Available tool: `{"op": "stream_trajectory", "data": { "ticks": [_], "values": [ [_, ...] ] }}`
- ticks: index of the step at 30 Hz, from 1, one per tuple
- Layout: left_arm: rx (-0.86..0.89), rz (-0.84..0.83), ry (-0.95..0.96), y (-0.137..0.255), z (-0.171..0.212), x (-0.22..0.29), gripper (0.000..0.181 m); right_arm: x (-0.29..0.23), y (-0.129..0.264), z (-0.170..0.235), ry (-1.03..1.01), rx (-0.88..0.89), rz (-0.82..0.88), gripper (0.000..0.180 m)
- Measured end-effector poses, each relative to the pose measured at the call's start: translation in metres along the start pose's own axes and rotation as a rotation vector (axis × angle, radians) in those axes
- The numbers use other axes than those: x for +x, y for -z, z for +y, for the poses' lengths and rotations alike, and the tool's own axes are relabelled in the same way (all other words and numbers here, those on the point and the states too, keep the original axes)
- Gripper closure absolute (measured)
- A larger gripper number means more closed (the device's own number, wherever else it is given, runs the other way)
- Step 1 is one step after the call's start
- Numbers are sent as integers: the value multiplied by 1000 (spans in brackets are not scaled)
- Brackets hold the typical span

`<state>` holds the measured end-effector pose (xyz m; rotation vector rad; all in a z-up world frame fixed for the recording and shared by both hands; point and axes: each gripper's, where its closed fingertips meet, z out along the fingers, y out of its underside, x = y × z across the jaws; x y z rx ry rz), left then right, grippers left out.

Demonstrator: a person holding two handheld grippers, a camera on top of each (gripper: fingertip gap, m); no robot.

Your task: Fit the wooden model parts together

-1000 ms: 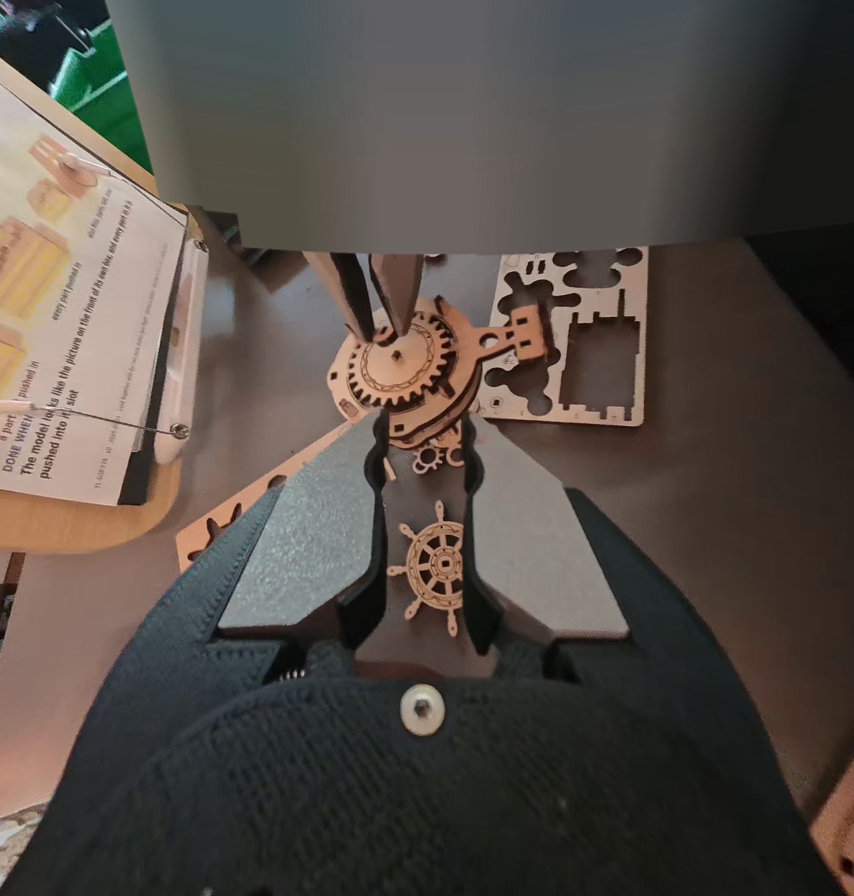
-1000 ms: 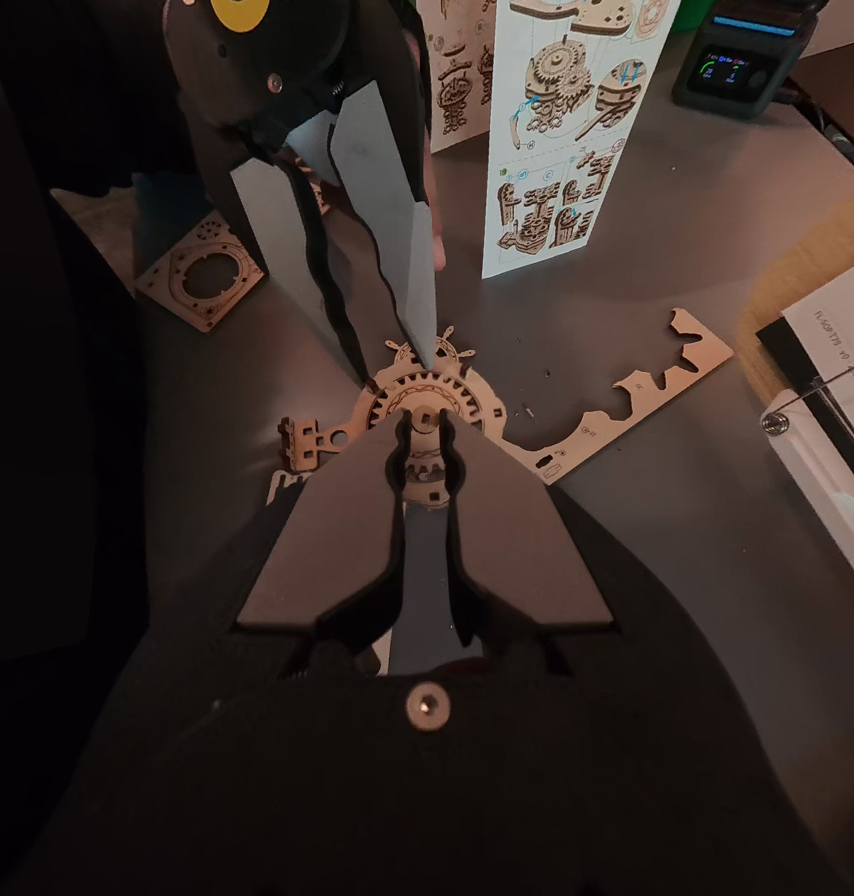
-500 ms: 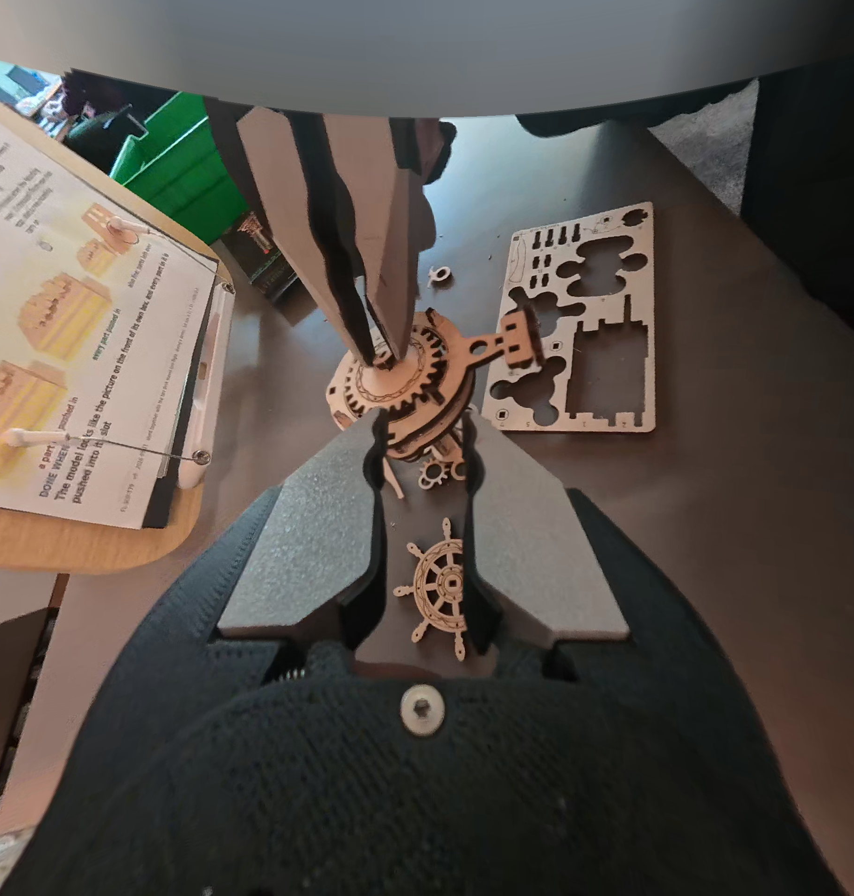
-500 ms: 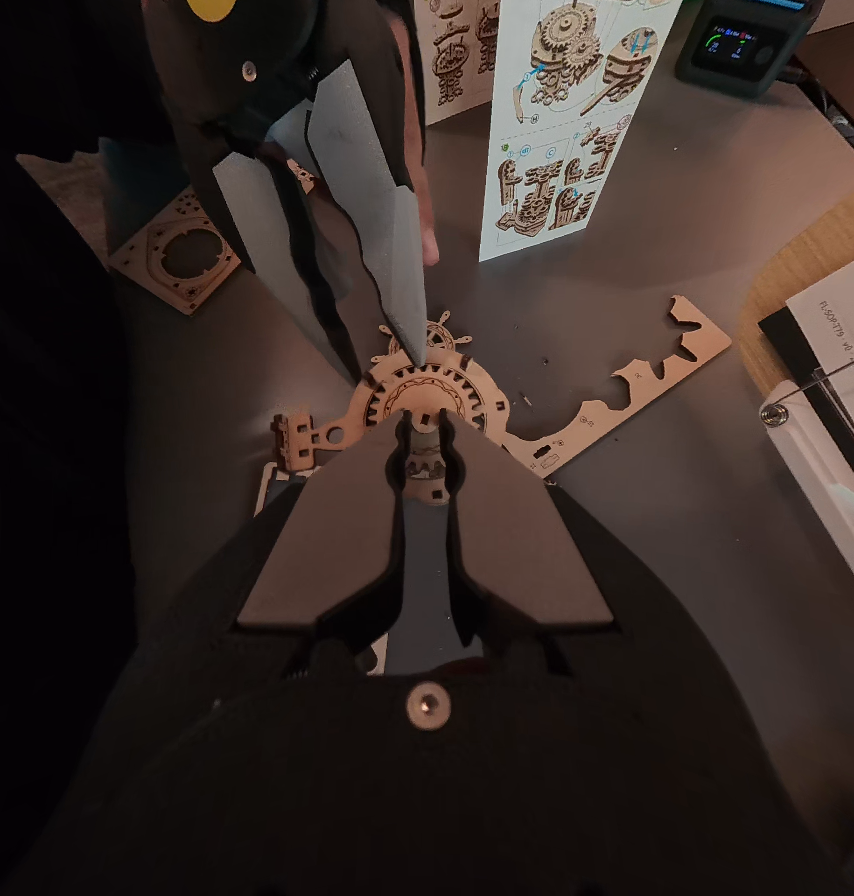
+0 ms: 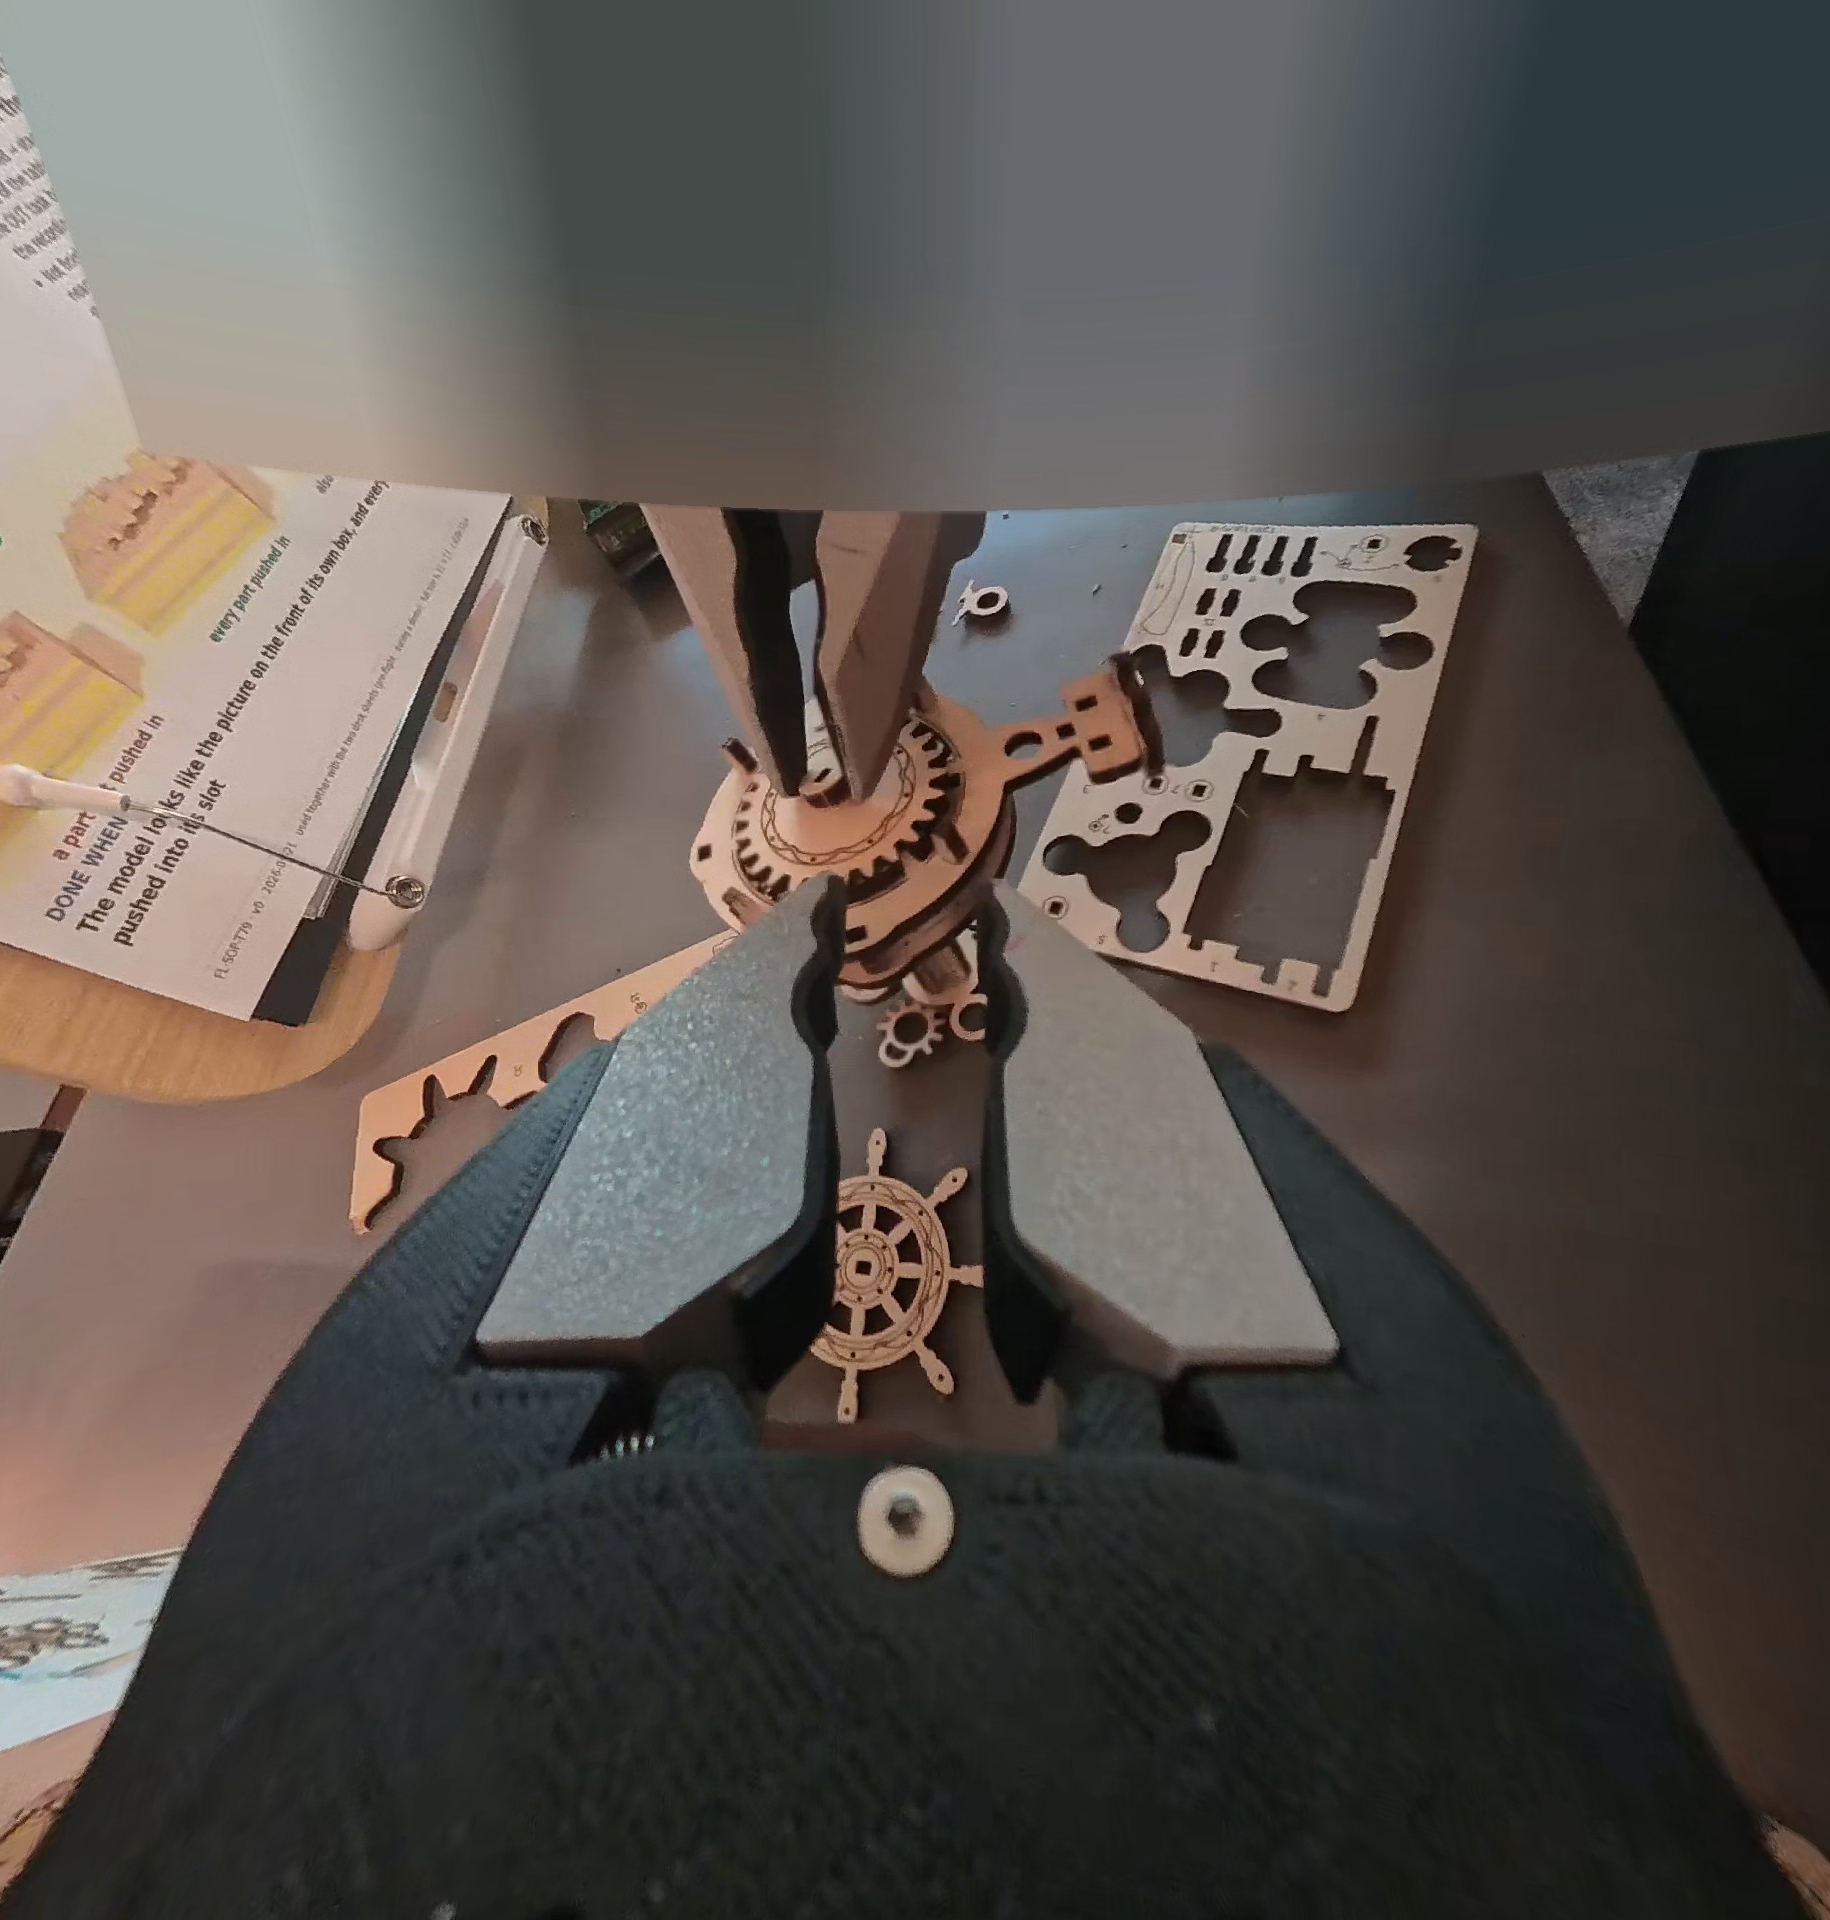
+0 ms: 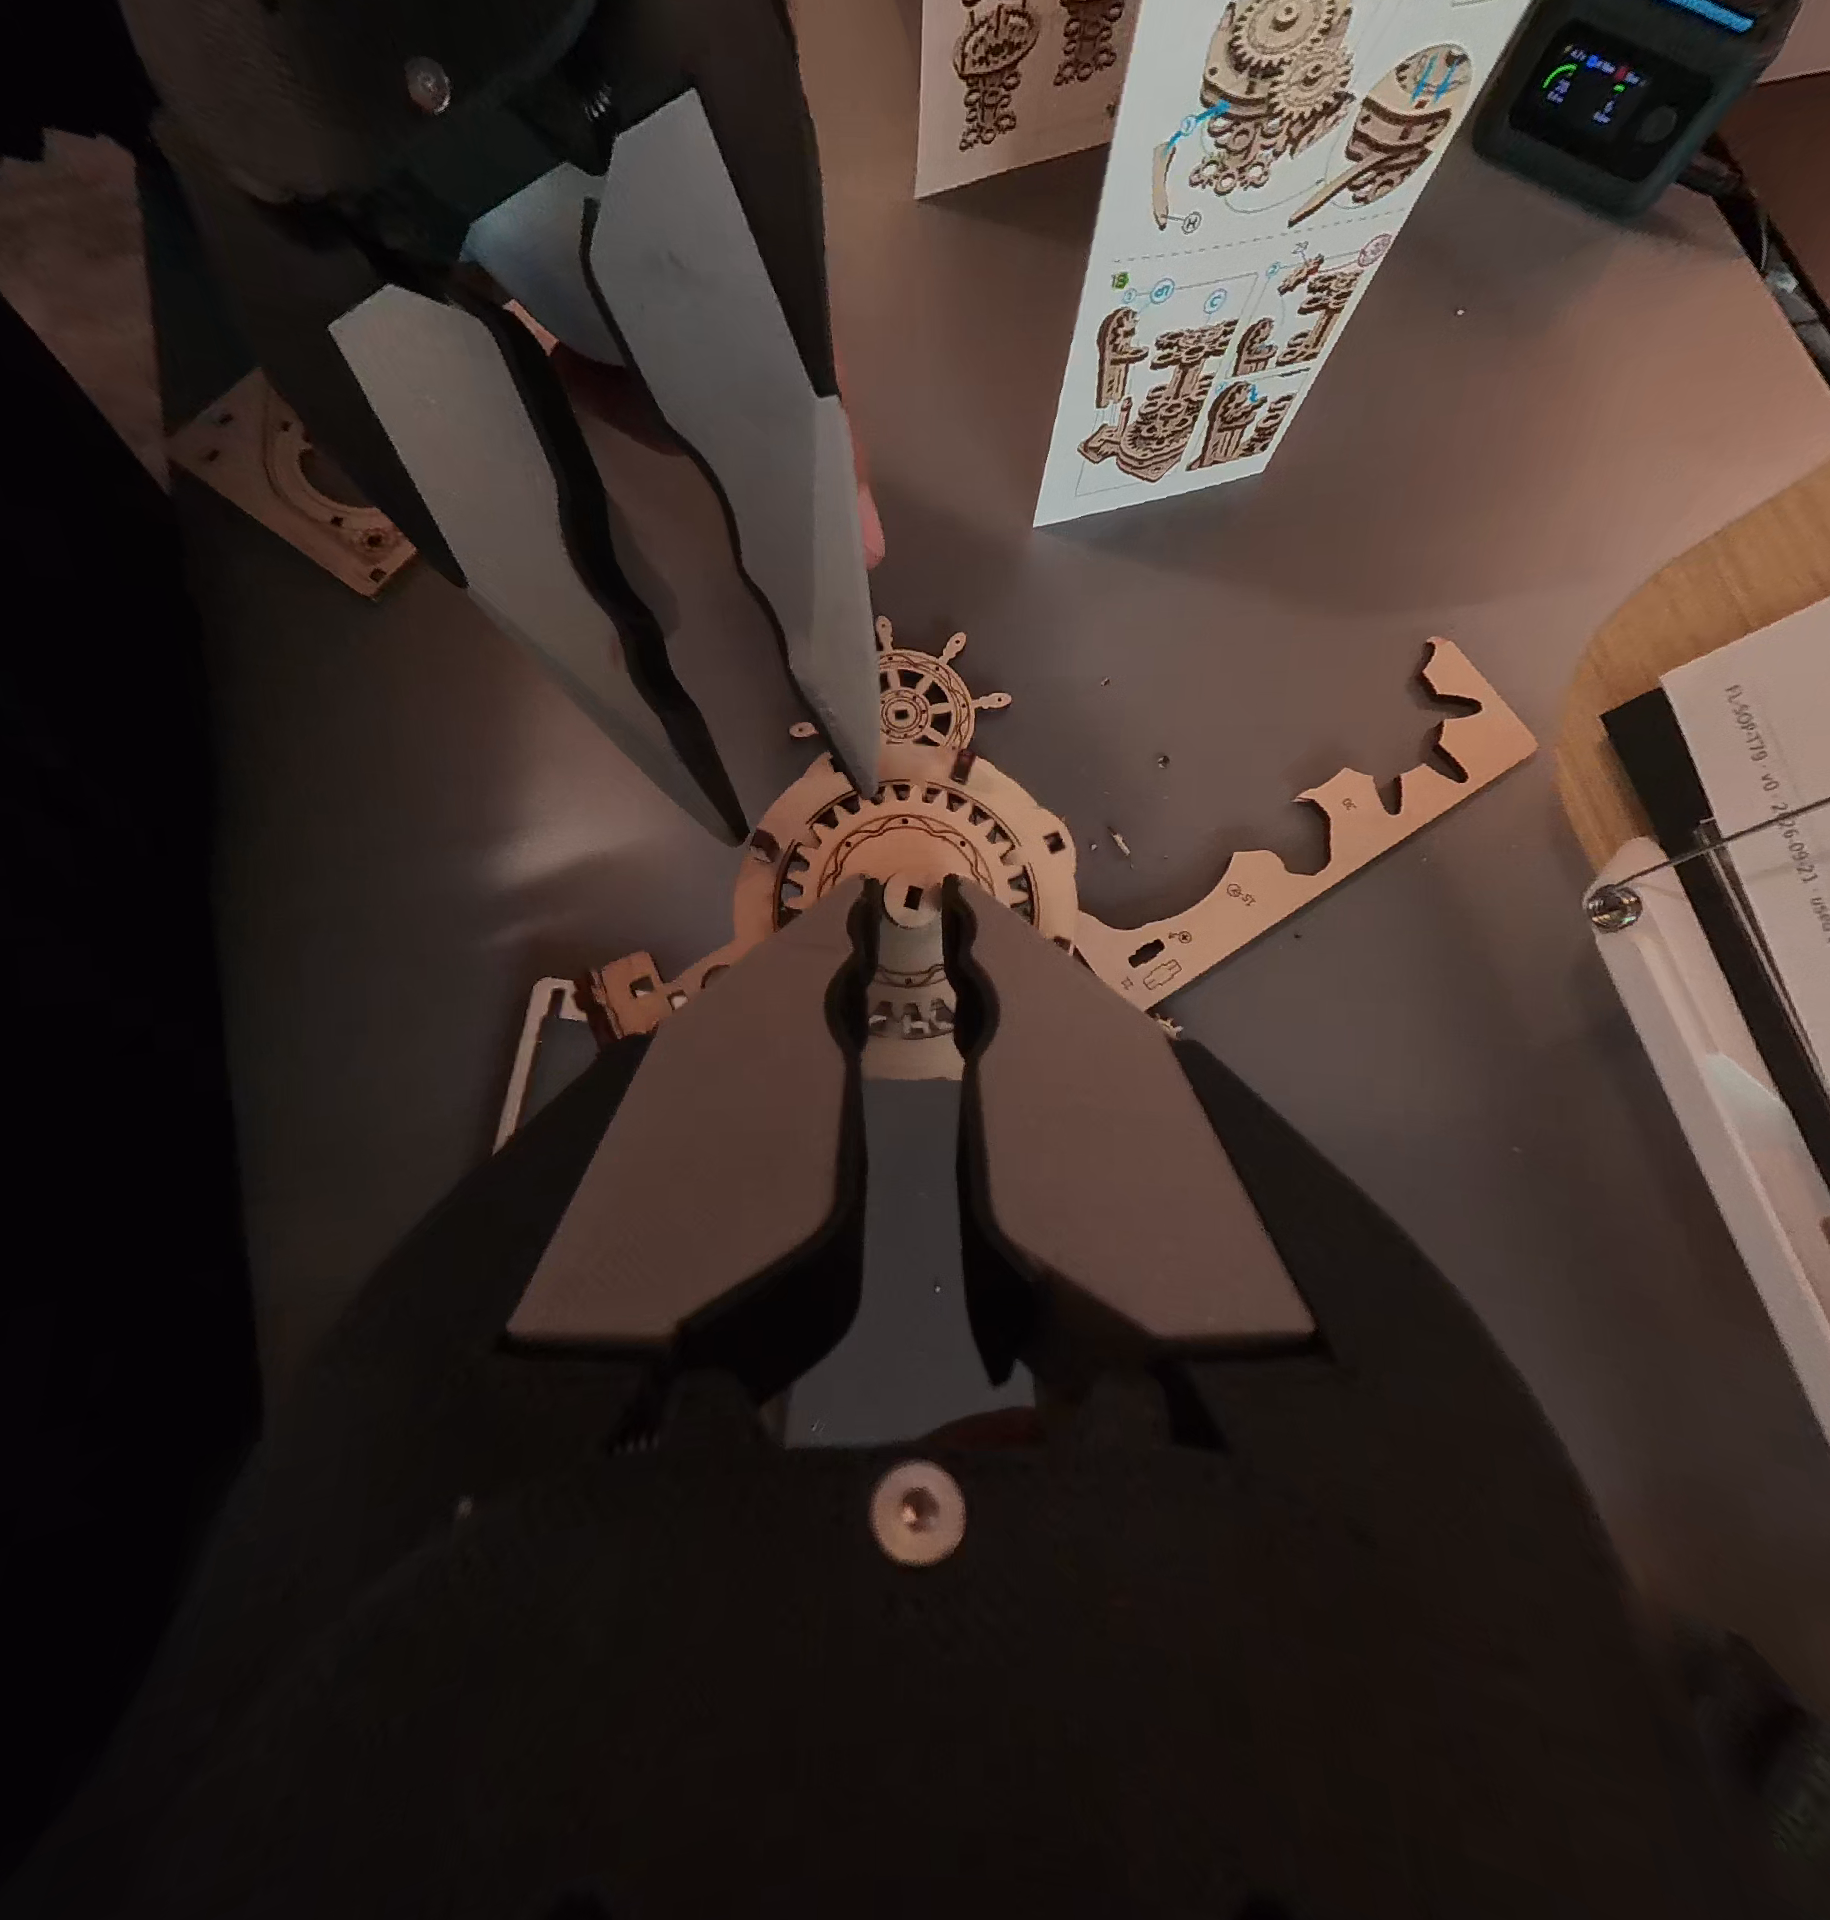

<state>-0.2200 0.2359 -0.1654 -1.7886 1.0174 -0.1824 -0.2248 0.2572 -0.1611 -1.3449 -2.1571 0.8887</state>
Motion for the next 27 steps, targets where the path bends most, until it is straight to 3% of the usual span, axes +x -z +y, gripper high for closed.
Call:
{"op": "stream_trajectory", "data": {
  "ticks": [9,14,27],
  "values": [
    [9,9,11,-1,1,-1,158,-2,1,0,67,-22,5,171],
    [13,9,18,-1,1,-1,158,-2,2,1,49,-25,-7,165],
    [20,30,30,-1,0,0,156,0,6,-3,-49,50,-68,172]
  ]
}}
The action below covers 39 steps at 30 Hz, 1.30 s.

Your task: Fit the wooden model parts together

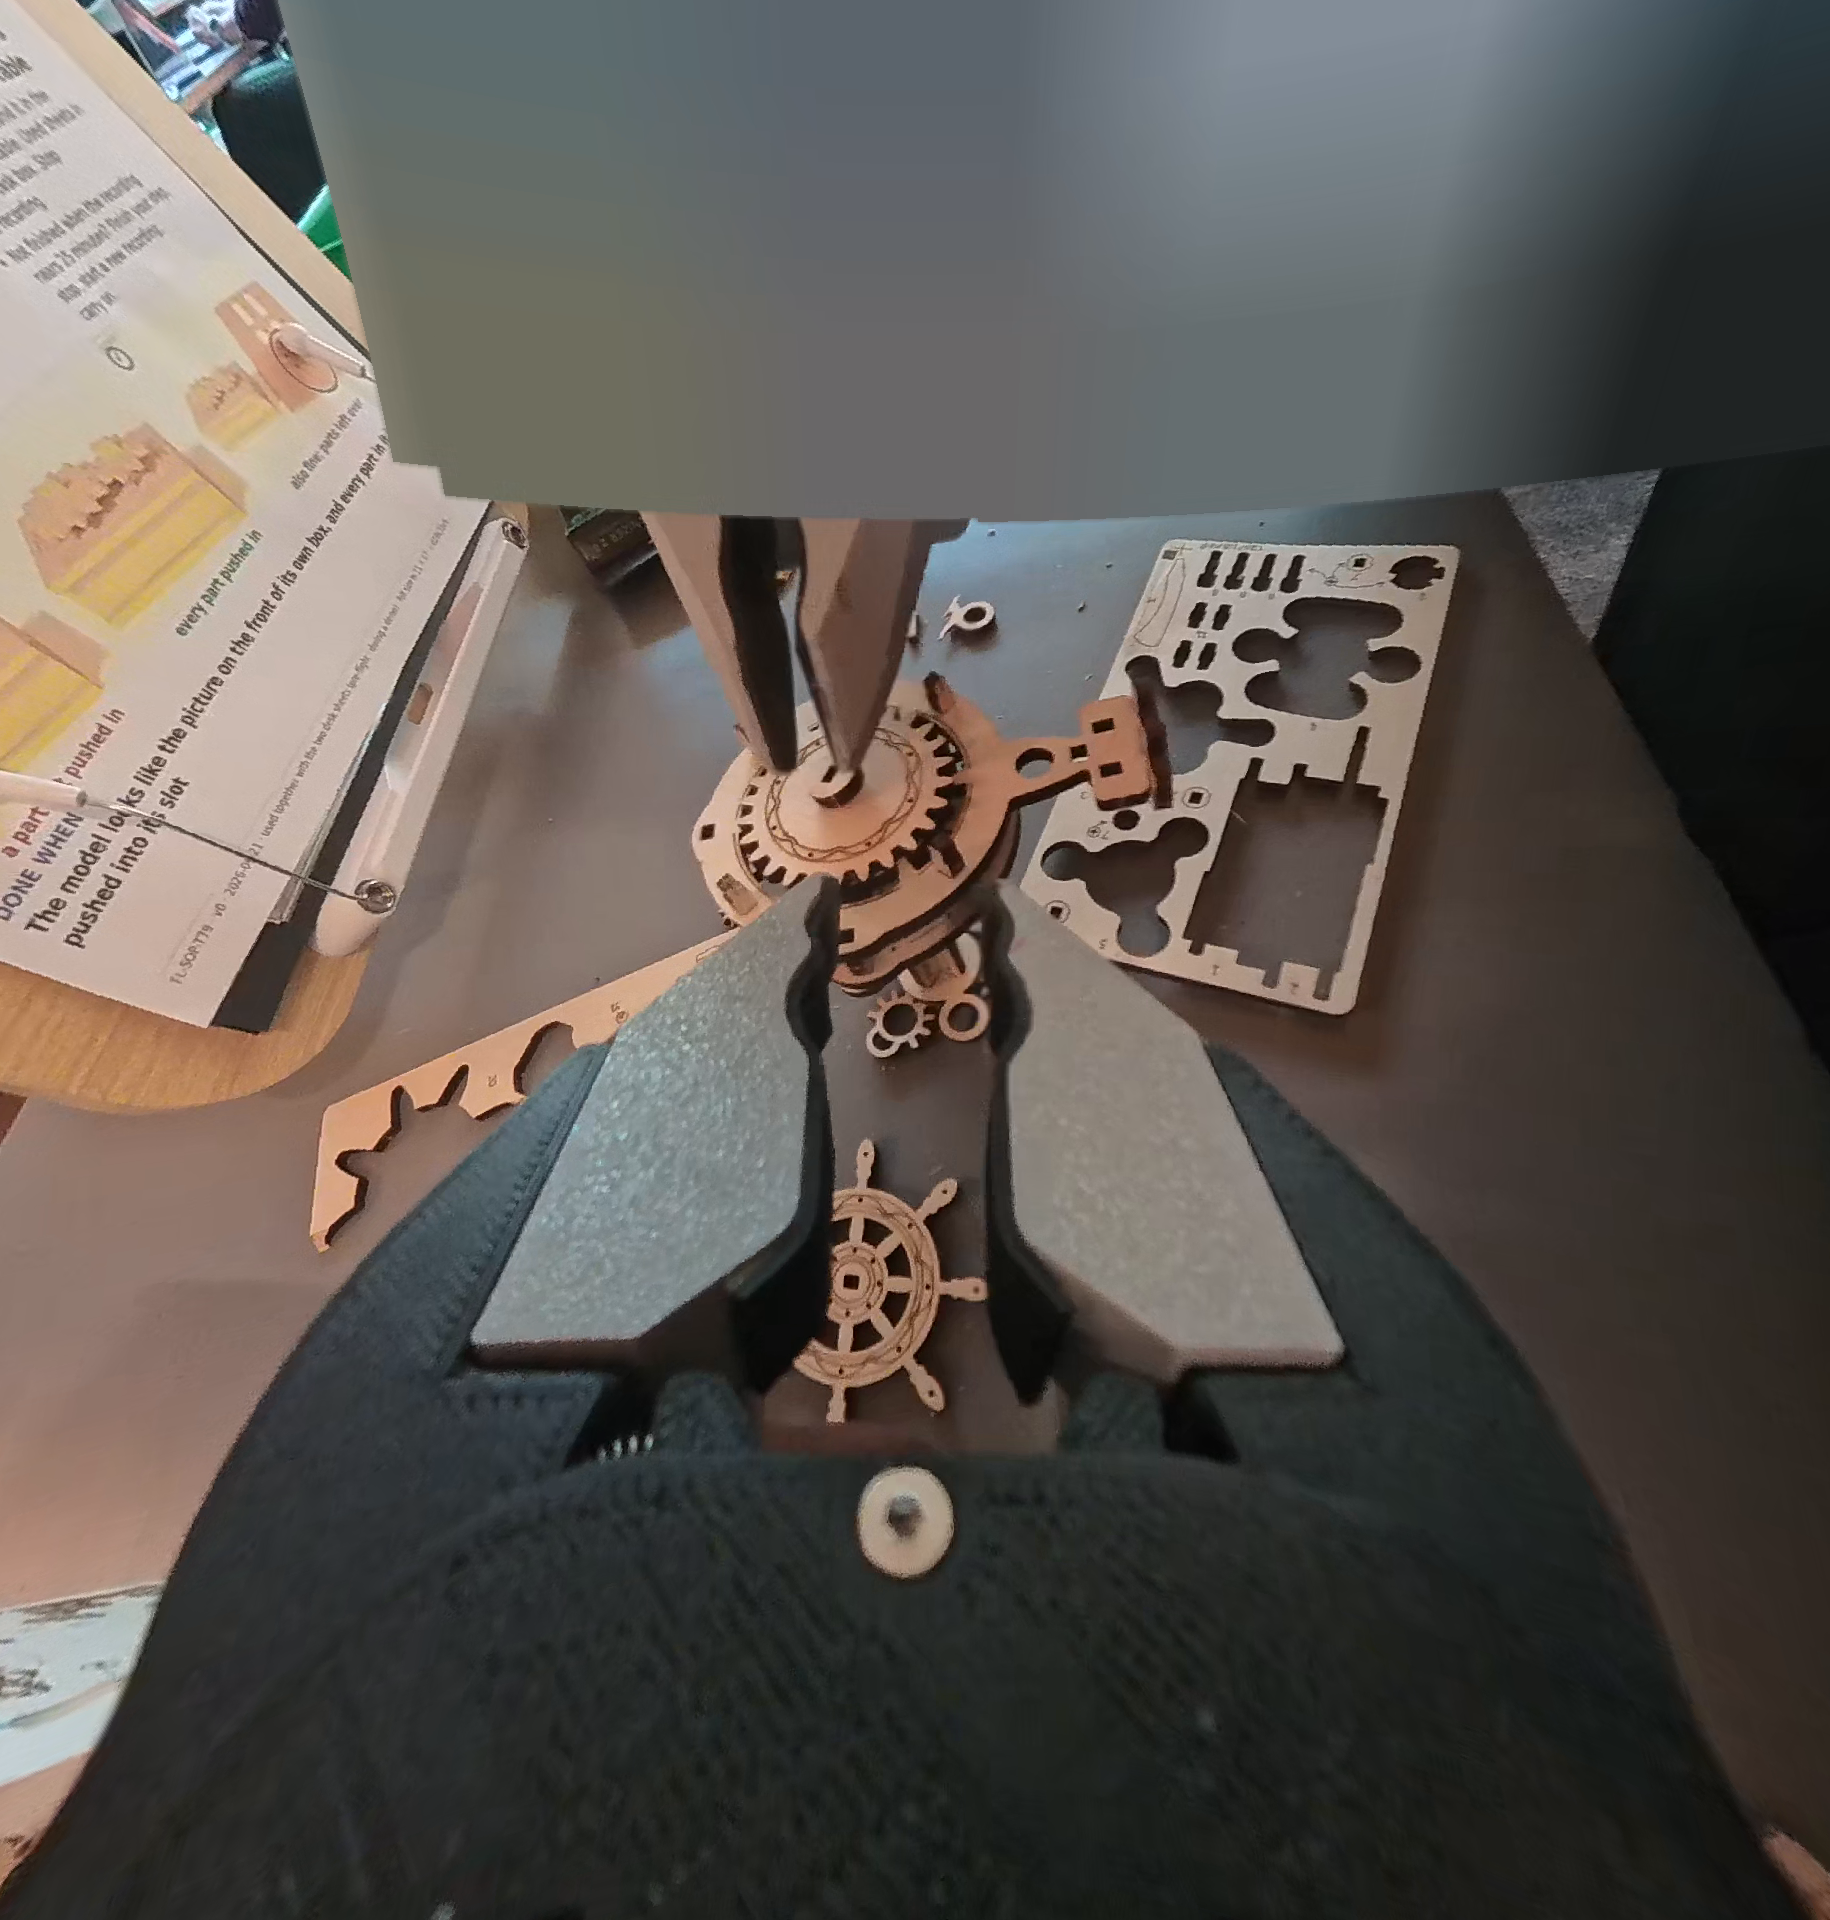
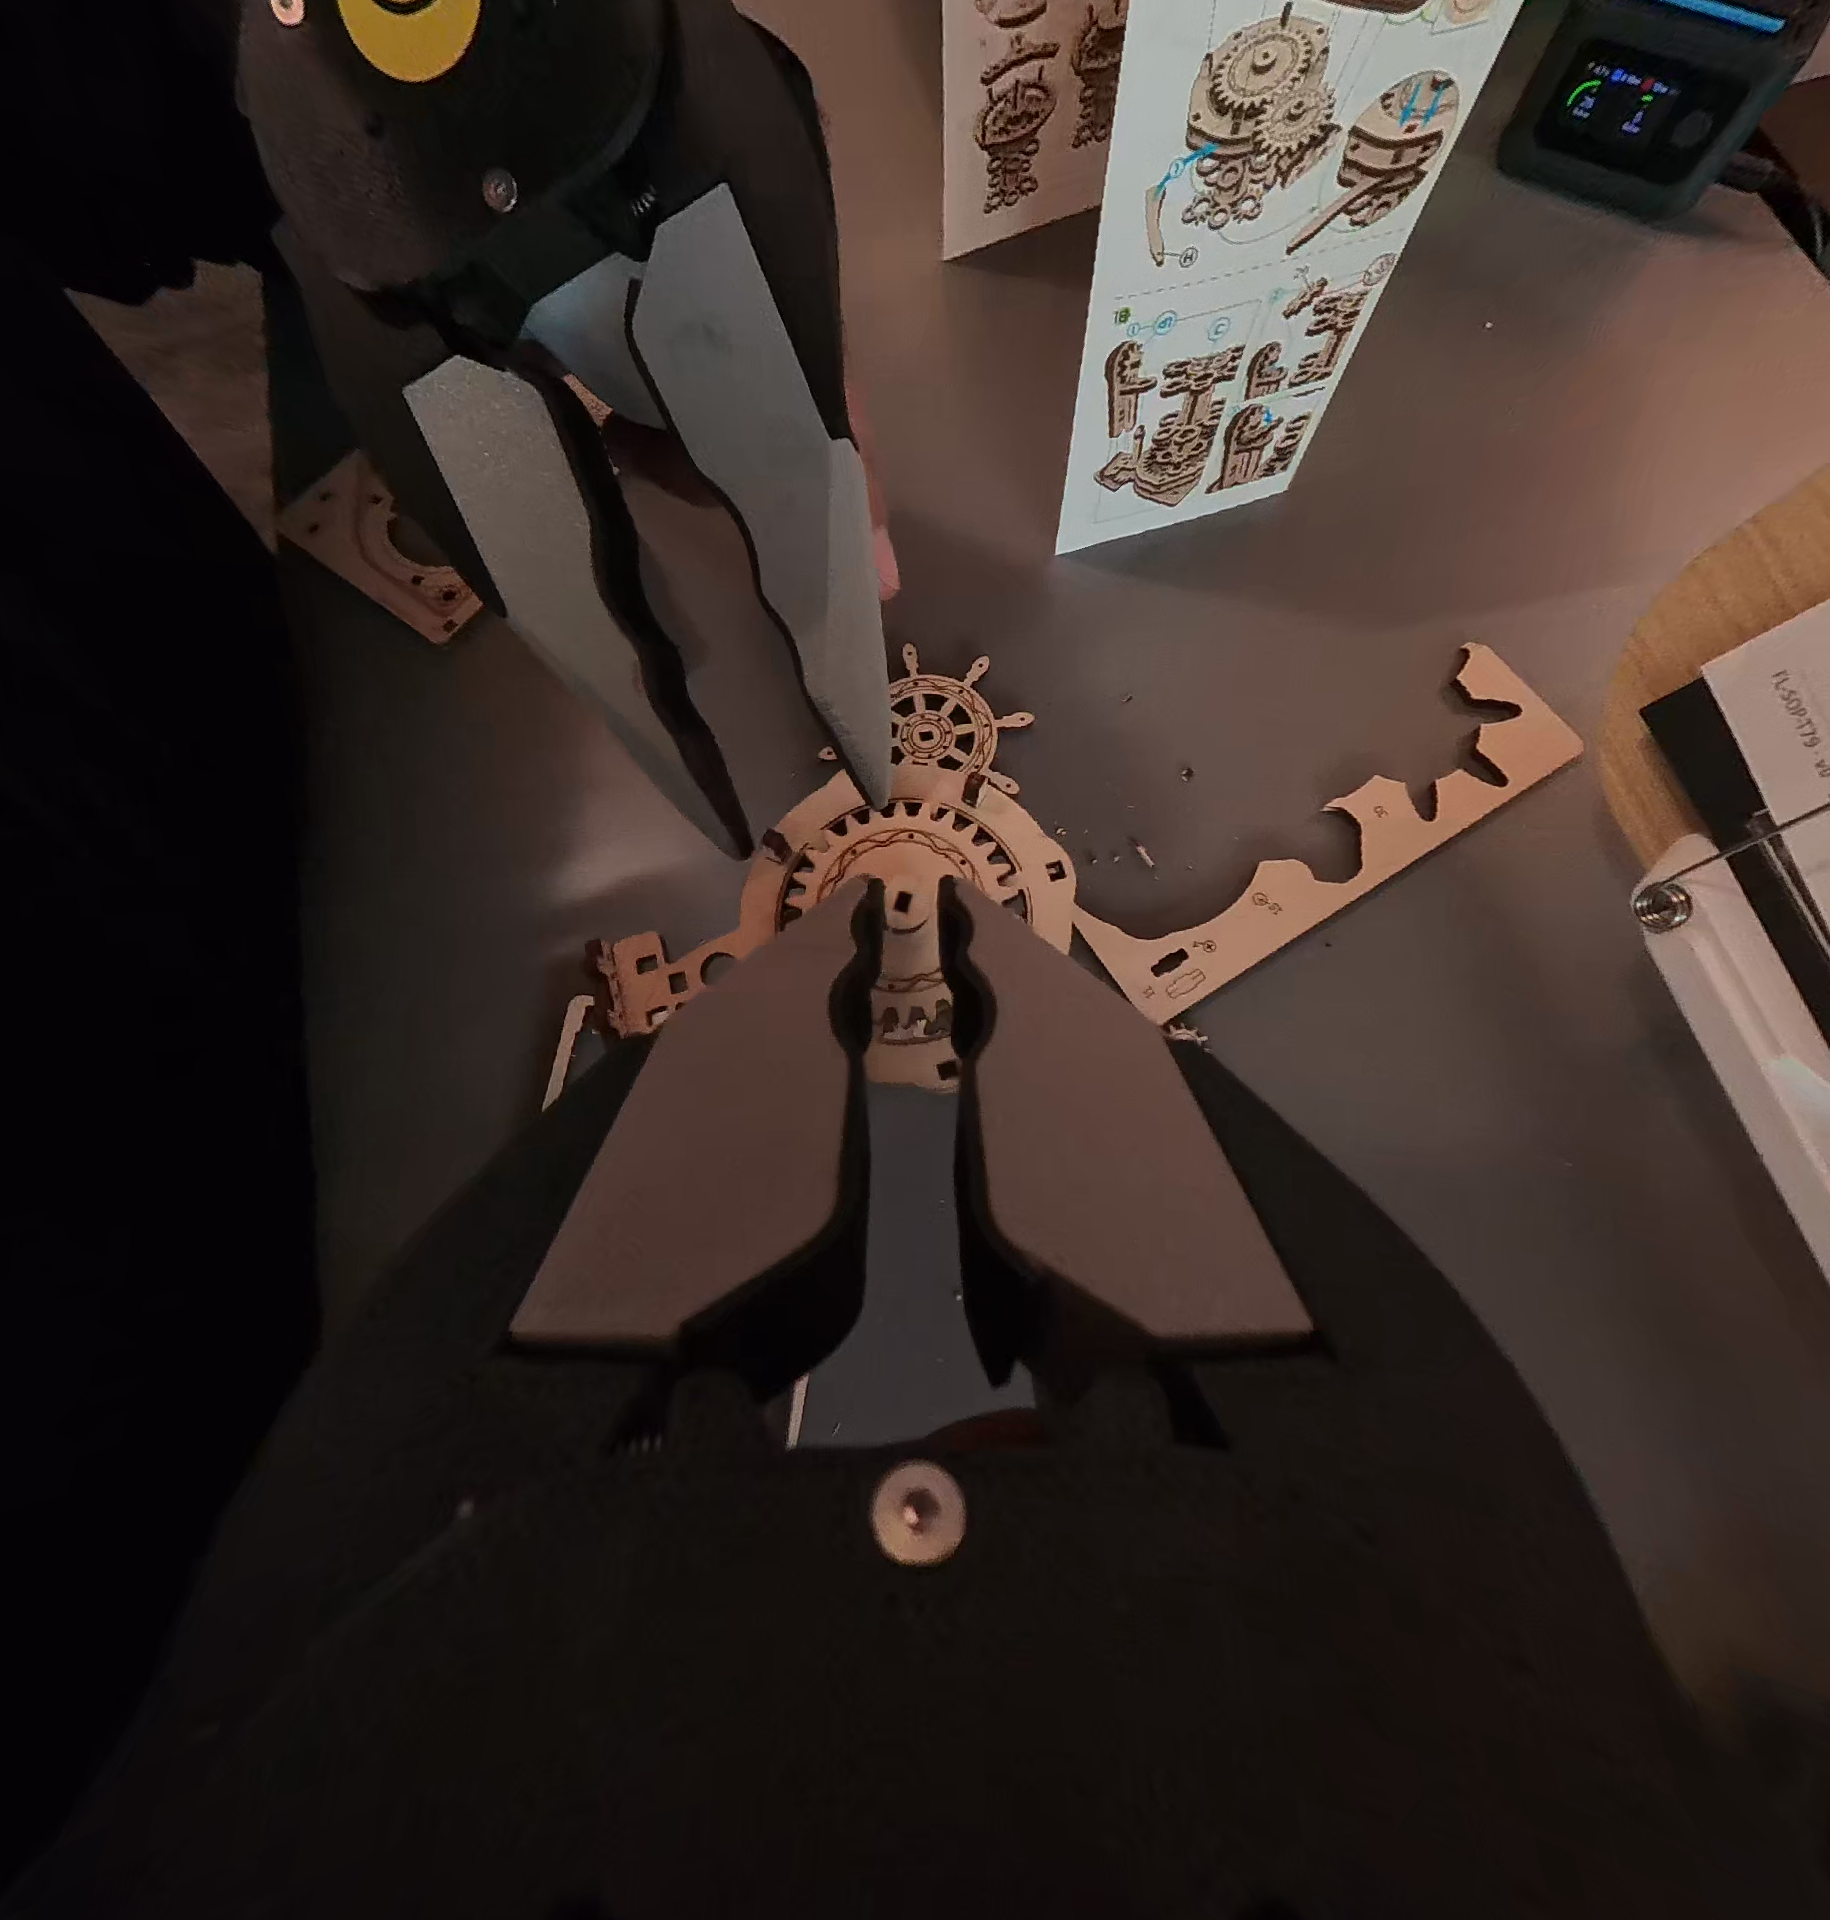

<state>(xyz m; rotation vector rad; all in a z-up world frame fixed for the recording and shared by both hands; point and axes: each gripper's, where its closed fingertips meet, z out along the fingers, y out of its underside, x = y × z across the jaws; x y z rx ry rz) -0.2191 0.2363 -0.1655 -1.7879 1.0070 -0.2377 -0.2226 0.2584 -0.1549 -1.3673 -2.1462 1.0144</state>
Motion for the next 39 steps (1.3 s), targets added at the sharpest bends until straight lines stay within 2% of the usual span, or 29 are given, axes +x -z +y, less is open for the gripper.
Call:
{"op": "stream_trajectory", "data": {
  "ticks": [10,21,31,39],
  "values": [
    [48,109,134,-2,-13,-11,151,1,-1,3,-21,-15,12,174],
    [34,193,149,-1,-15,-10,153,-2,12,-8,39,43,8,170],
    [3,228,127,-8,-9,-6,155,-1,-2,6,103,-43,50,170],
    [7,233,130,-8,-9,-6,156,0,0,3,109,-37,57,169]
  ]
}}
